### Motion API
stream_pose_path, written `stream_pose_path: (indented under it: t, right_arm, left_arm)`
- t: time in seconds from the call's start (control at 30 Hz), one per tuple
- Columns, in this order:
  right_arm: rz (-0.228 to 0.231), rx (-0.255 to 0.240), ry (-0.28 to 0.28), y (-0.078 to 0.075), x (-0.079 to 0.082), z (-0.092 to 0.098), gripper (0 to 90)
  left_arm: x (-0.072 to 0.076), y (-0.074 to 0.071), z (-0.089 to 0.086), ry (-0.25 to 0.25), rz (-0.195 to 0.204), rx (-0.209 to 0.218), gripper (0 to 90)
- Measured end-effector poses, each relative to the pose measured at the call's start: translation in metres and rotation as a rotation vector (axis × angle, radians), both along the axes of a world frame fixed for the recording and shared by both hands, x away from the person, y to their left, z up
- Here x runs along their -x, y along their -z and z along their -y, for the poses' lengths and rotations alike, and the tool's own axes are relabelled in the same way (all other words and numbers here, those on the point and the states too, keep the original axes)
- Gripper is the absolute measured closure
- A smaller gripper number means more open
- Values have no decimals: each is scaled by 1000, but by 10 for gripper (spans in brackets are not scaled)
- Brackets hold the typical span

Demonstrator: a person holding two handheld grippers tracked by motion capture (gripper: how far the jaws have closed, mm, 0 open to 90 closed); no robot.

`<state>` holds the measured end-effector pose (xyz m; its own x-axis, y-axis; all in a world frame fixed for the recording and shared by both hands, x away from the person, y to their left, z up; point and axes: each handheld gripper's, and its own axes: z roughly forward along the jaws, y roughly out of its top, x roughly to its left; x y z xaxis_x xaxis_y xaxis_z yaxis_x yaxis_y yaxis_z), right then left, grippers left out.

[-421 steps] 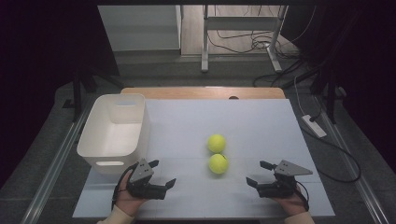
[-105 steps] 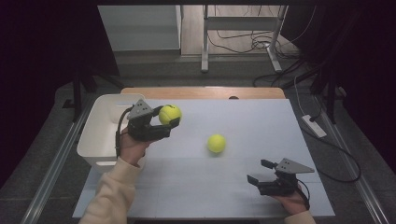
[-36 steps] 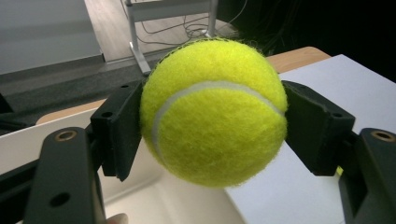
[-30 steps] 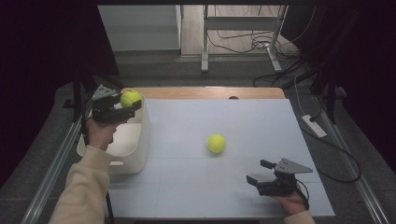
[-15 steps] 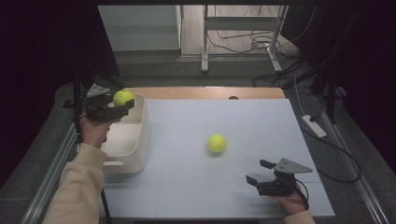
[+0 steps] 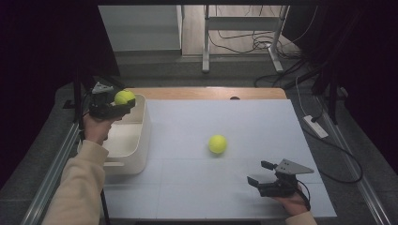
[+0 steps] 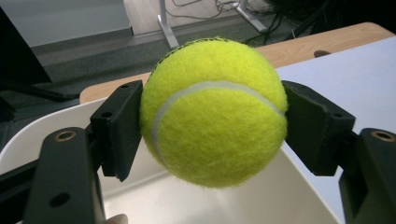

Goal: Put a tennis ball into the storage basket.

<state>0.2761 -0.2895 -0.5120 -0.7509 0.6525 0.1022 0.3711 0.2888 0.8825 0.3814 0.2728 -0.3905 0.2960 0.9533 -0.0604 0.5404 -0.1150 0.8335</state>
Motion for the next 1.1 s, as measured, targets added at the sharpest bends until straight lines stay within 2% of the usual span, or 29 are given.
stream_pose_path:
  t: [0.3,1.1]
  right_arm:
    - [3,-5,-8,0,0,0,120]
    - [3,-4,-10,0,0,0,120]
  left_arm:
    - [-11,5,-5,-22,-45,-10,271]
    - [-21,14,-14,-68,-130,-40,269]
